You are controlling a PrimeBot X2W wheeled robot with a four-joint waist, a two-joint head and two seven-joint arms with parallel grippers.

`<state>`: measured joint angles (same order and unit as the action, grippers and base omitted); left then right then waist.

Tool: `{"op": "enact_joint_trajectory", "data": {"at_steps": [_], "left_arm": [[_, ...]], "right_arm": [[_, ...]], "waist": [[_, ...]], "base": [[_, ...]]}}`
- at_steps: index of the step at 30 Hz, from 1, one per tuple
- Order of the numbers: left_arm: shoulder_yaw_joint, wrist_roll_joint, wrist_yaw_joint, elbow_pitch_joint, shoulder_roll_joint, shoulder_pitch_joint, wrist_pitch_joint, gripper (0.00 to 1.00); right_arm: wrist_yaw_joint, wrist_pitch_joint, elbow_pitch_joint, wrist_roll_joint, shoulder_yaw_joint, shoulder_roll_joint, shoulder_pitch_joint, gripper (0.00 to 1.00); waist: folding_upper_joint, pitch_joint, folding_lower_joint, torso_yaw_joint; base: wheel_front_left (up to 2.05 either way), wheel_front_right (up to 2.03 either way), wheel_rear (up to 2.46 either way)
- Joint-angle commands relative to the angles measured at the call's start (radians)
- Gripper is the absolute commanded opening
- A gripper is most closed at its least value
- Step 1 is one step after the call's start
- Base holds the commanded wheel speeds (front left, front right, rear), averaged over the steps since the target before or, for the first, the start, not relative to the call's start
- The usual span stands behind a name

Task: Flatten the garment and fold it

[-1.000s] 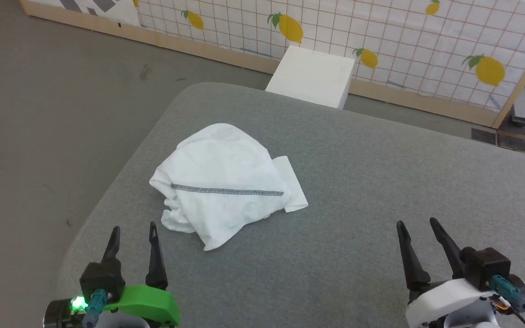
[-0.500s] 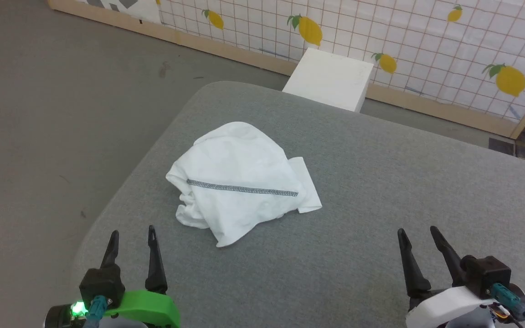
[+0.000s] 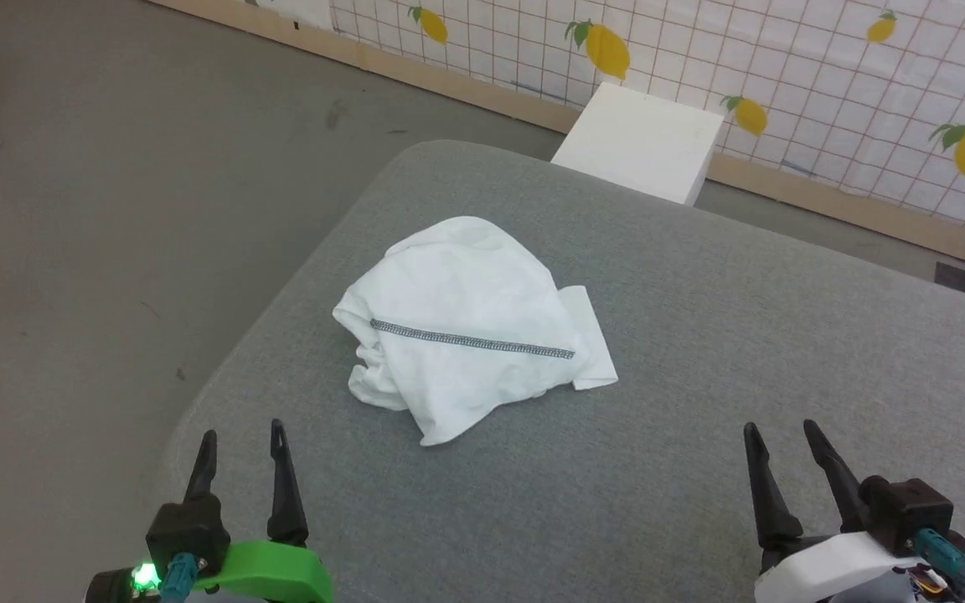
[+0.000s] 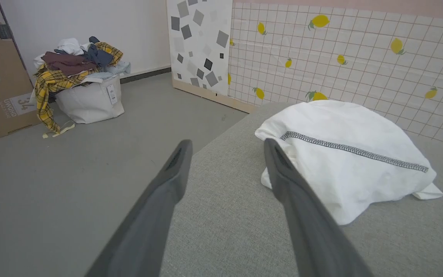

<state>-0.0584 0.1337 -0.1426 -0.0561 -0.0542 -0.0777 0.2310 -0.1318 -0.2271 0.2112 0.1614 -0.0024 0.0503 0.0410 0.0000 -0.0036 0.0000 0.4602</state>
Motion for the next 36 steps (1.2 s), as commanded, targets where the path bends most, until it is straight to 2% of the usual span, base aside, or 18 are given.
{"op": "enact_joint_trajectory", "data": {"at_steps": [1,11,18,21,24,27,30,33,36], "left_arm": [[-0.002,-0.001,-0.007,-0.004,0.003,-0.015,0.011,1.0],[-0.003,0.006,-0.021,-0.012,0.004,-0.019,0.031,1.0],[-0.002,0.009,-0.015,-0.009,0.003,0.0,0.031,1.0],[-0.002,0.014,-0.002,-0.012,-0.001,0.02,0.031,1.0],[-0.01,0.036,0.031,-0.028,-0.006,0.066,0.024,1.0],[-0.017,0.069,0.079,-0.066,-0.024,0.167,-0.037,1.0],[-0.009,0.132,0.121,-0.126,-0.03,0.291,-0.144,1.0],[0.0,0.211,0.147,-0.211,-0.03,0.435,-0.316,1.0],[-0.015,0.237,0.158,-0.306,-0.049,0.551,-0.491,1.0]], "right_arm": [[0.001,-0.011,0.006,0.013,-0.003,0.0,0.011,1.0],[0.001,-0.03,0.015,0.024,-0.01,0.0,0.011,1.0],[0.001,-0.024,0.002,0.017,-0.016,0.0,0.005,1.0],[0.001,-0.022,-0.004,0.013,-0.017,0.0,-0.001,1.0],[0.001,-0.016,-0.011,0.009,-0.016,0.0,-0.008,1.0],[0.001,-0.005,-0.028,-0.003,-0.011,0.0,-0.022,1.0],[0.001,0.01,-0.054,-0.02,-0.005,0.0,-0.044,1.0],[0.001,0.026,-0.083,-0.037,-0.012,0.0,-0.066,1.0],[0.001,0.038,-0.103,-0.047,-0.028,0.0,-0.074,1.0]], "waist": [[0.0,0.001,0.0,0.006],[0.0,0.004,0.0,0.029],[0.0,0.011,0.0,0.015],[0.0,0.016,0.0,0.003],[0.0,0.024,0.0,-0.012],[0.0,0.048,0.0,-0.045],[0.0,0.087,0.0,-0.097],[0.0,0.139,0.0,-0.158],[0.0,0.186,0.0,-0.213]], "base": [[0.0,0.0,0.0],[0.0,0.0,0.0],[0.0,0.0,0.0],[0.0,0.0,0.0],[0.0,0.0,0.0],[0.0,0.0,0.0],[0.0,0.0,0.0],[0.0,0.0,0.0],[0.0,0.0,0.0]]}}
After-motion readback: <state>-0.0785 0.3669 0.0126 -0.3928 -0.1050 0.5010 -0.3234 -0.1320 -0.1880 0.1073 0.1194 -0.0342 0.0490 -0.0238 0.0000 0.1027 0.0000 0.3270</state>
